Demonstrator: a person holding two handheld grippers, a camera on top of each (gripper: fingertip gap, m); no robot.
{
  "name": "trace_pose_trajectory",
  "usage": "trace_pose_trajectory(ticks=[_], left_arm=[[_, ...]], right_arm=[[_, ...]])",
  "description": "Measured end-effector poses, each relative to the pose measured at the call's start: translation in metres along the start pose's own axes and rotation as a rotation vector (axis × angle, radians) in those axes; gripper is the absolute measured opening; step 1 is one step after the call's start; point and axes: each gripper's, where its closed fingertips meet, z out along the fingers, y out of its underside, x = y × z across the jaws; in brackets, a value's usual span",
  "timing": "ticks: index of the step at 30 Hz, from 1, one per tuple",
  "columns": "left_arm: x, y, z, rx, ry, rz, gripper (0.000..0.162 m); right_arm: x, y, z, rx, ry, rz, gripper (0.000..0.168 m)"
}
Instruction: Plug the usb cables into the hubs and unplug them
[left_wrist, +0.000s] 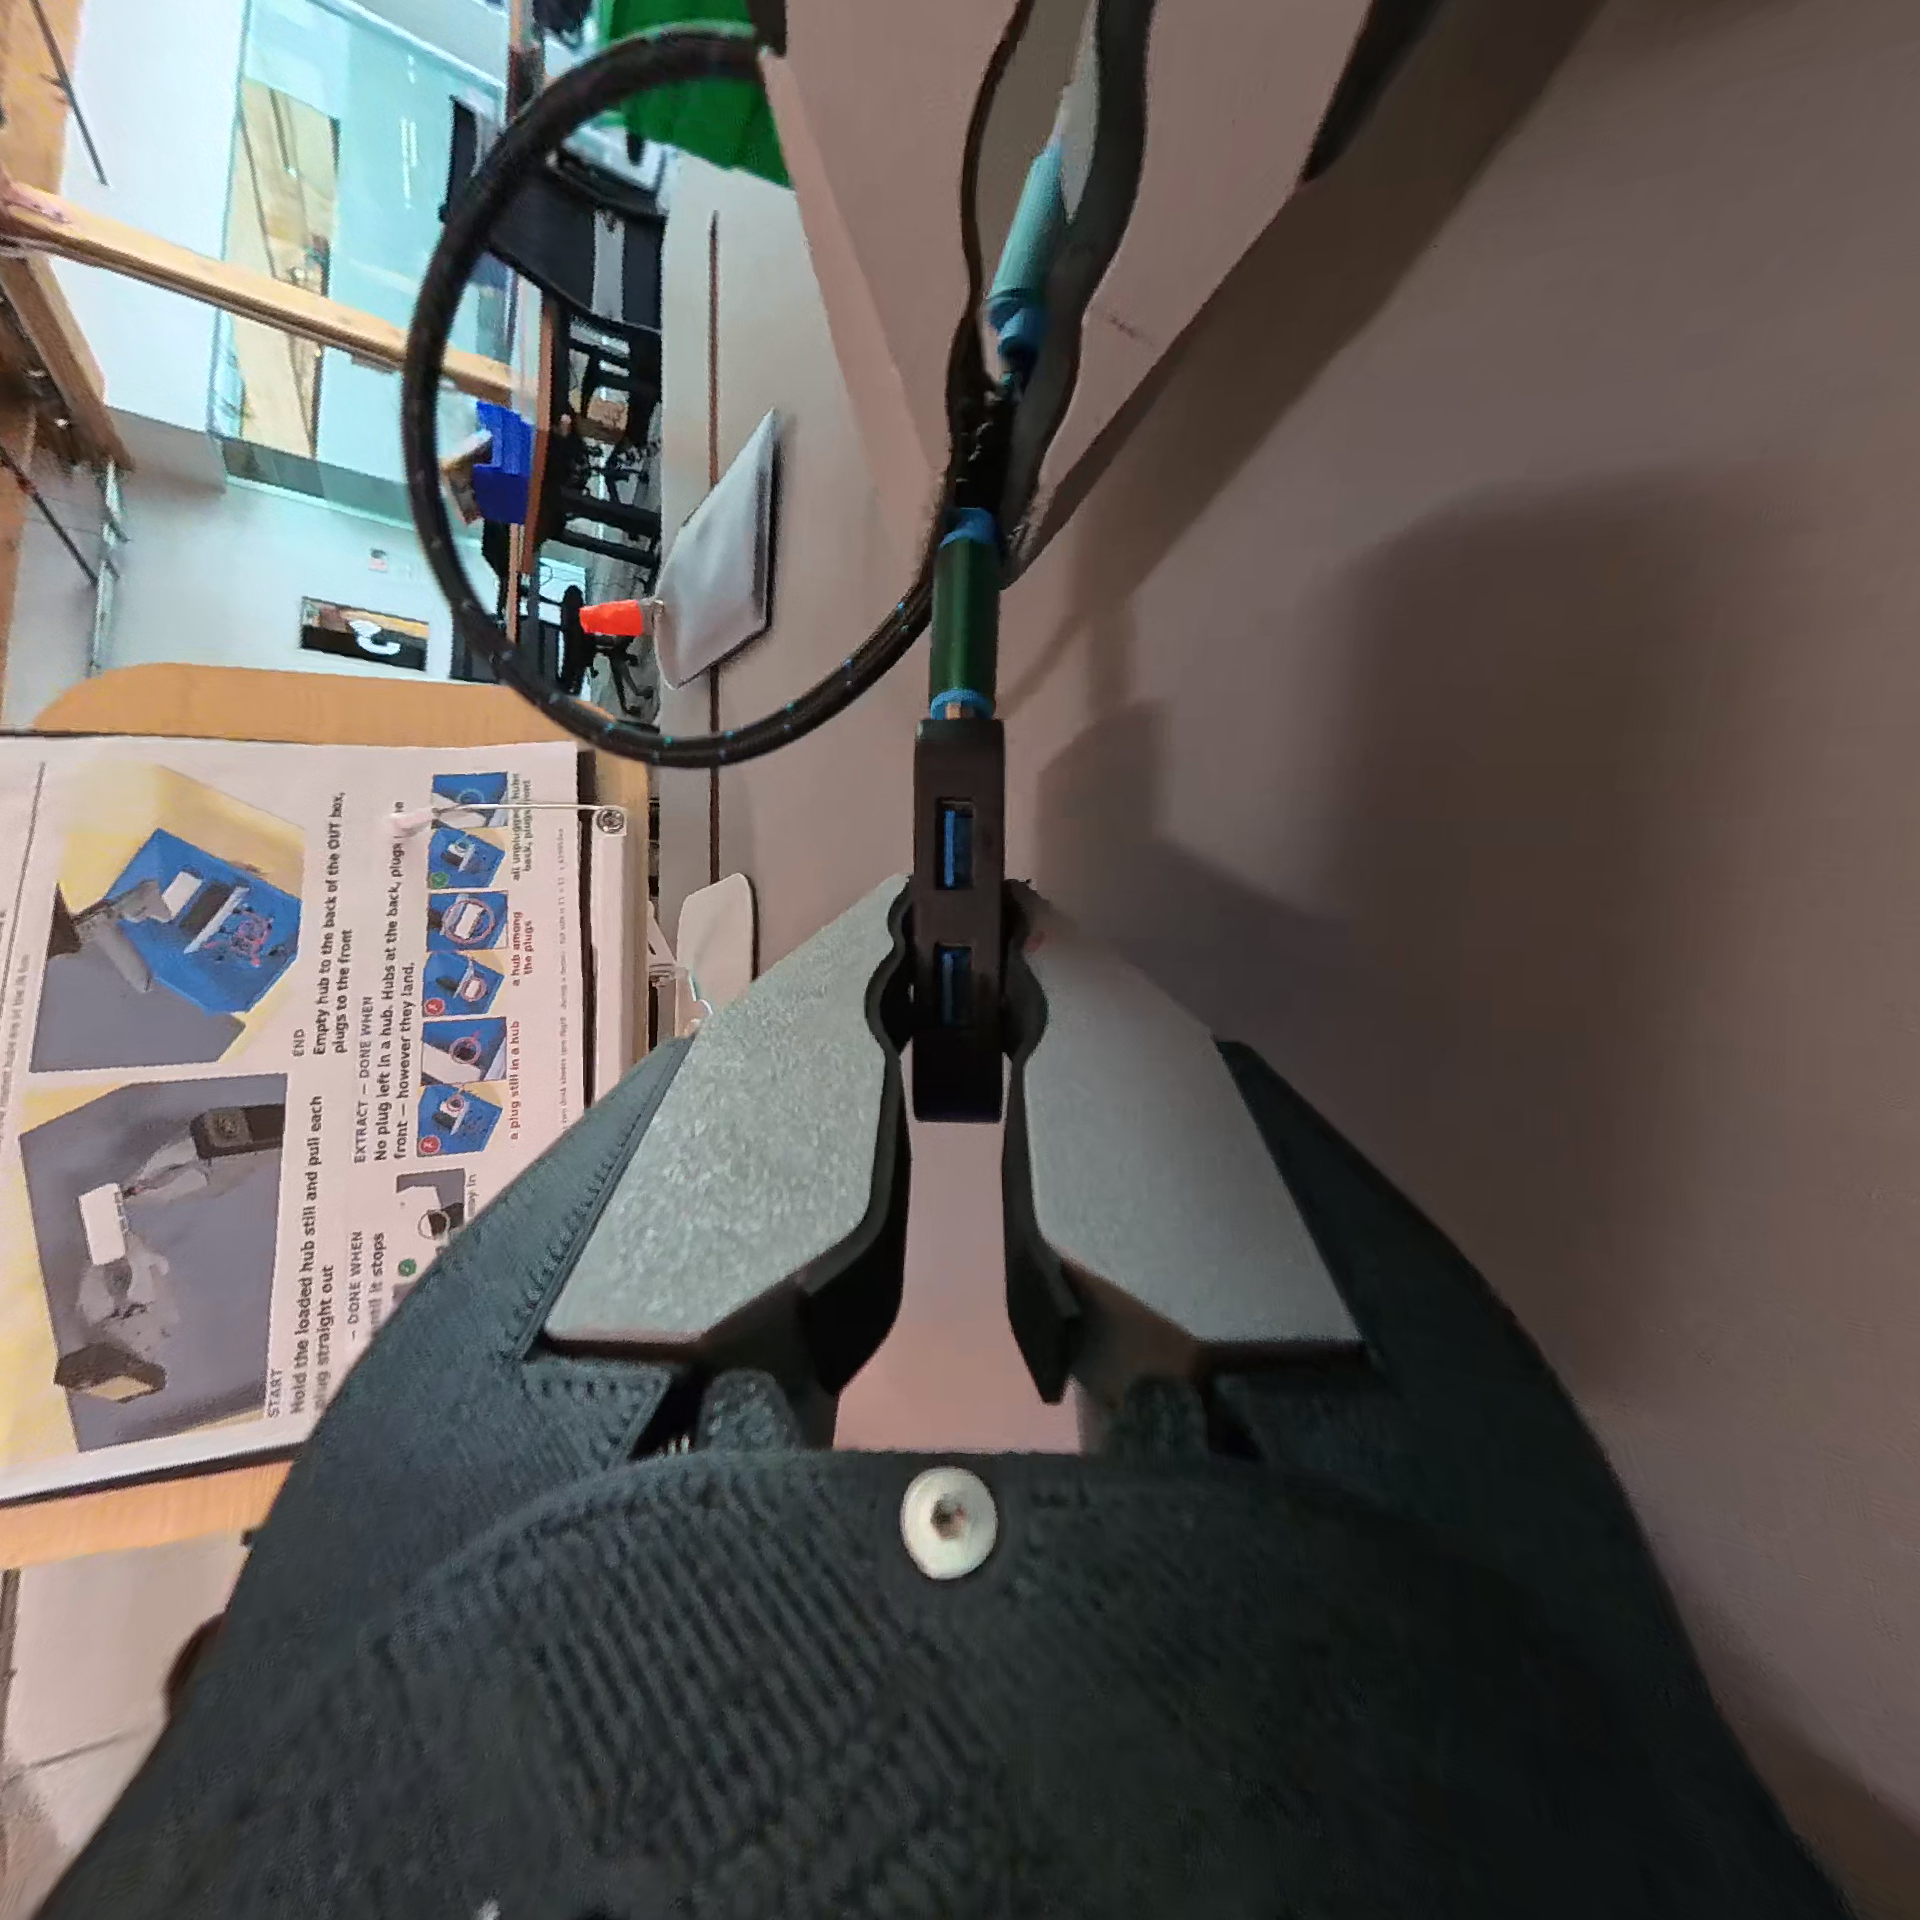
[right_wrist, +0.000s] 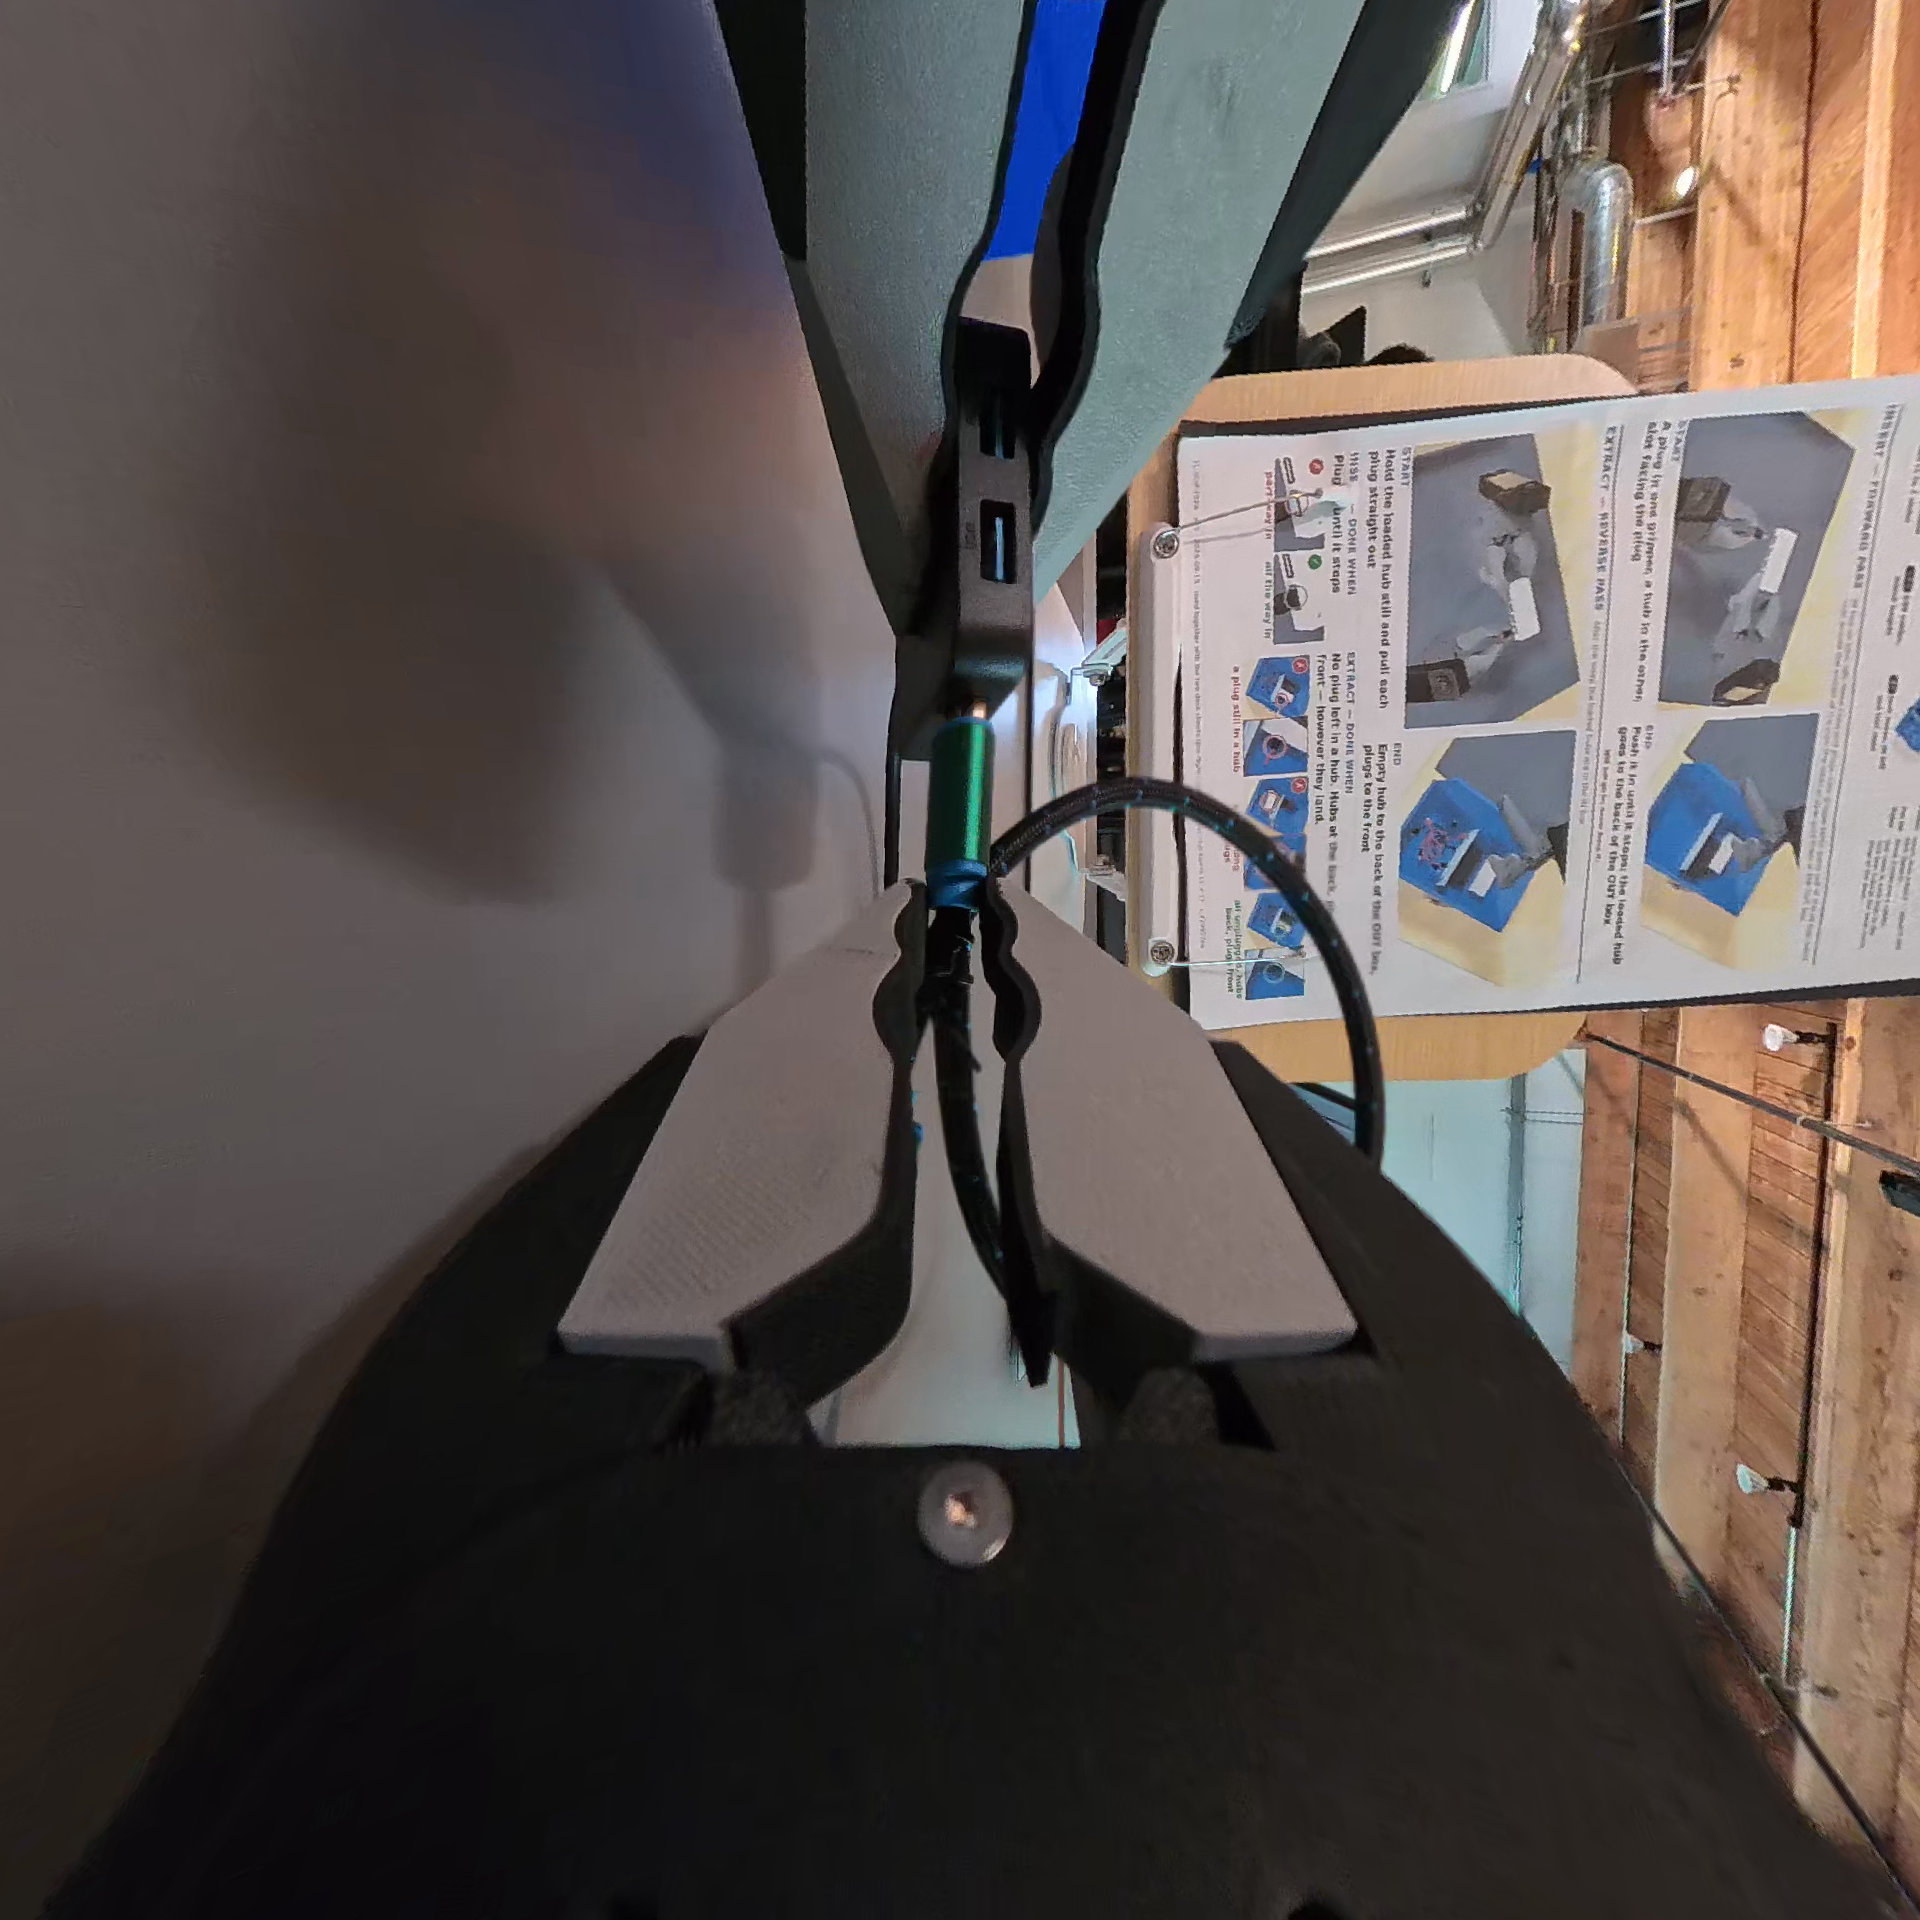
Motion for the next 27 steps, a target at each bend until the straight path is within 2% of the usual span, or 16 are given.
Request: trace_pose_trajectory(ticks=[6, 9, 20, 23, 25, 27], left_arm=[[0.000, 0.001, 0.004, -0.057, -0.006, -0.035, 0.010], [-0.004, -0.001, 0.003, -0.035, -0.012, -0.093, 0.010], [0.006, -0.002, 0.008, -0.091, 0.014, -0.001, 0.009], [0.002, 0.002, 0.010, -0.088, 0.007, -0.042, 0.010], [-0.009, 0.005, 0.010, -0.056, -0.024, -0.093, 0.011], [-0.013, 0.004, 0.009, -0.005, -0.002, -0.198, 0.011]], right_arm=[[-0.001, 0.004, 0.002, -0.048, 0.009, -0.015, 0.006], [0.005, 0.003, 0.000, -0.040, 0.029, 0.017, 0.005], [-0.006, 0.003, 0.002, -0.035, -0.028, -0.007, 0.004], [-0.002, 0.005, 0.006, -0.040, -0.010, 0.001, 0.006], [0.010, 0.005, 0.009, -0.033, 0.063, 0.009, 0.007], [0.022, 0.004, 0.007, -0.005, 0.099, 0.071, 0.008]])
